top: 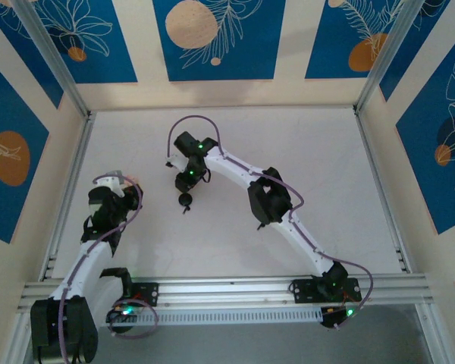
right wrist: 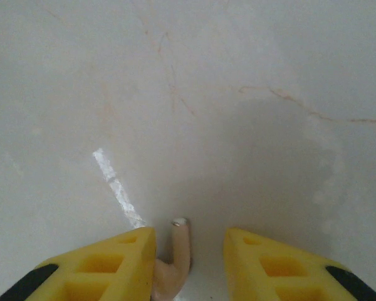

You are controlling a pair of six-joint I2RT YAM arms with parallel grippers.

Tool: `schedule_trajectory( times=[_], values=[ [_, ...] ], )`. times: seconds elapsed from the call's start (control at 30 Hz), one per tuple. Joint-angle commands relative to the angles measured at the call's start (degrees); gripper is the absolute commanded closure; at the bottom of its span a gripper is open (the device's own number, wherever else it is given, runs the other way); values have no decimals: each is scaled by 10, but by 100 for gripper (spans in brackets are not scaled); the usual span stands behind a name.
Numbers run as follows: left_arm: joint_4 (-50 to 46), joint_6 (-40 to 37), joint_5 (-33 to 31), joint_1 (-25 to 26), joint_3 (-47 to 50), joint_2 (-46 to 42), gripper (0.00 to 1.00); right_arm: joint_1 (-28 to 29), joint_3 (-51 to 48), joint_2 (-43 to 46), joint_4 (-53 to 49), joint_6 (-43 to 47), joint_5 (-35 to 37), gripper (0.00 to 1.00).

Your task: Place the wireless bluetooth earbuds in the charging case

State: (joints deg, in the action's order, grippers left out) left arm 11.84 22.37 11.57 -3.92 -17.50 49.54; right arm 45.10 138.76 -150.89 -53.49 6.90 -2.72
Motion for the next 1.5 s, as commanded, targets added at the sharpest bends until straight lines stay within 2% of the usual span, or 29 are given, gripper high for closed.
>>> schedule_trajectory(
  times=[0.0, 0.47, 1.13, 1.3, 1.47],
  values=[
    [-11, -9, 9, -9, -13, -12, 92, -12, 2, -8, -40, 3, 25, 68],
    [-35, -32, 31, -8, -26, -18, 92, -19, -117, 81, -14, -20, 47, 77],
    [-16, -27, 86, -2, -11, -25, 93, -43, -428, 270, 44, -158, 44, 78],
    [-12, -25, 88, -1, -10, -22, 93, -39, -433, 310, 50, -130, 40, 69],
    [-10, -22, 92, -1, -10, -15, 93, -32, -380, 290, 35, -20, 9, 63]
  ],
)
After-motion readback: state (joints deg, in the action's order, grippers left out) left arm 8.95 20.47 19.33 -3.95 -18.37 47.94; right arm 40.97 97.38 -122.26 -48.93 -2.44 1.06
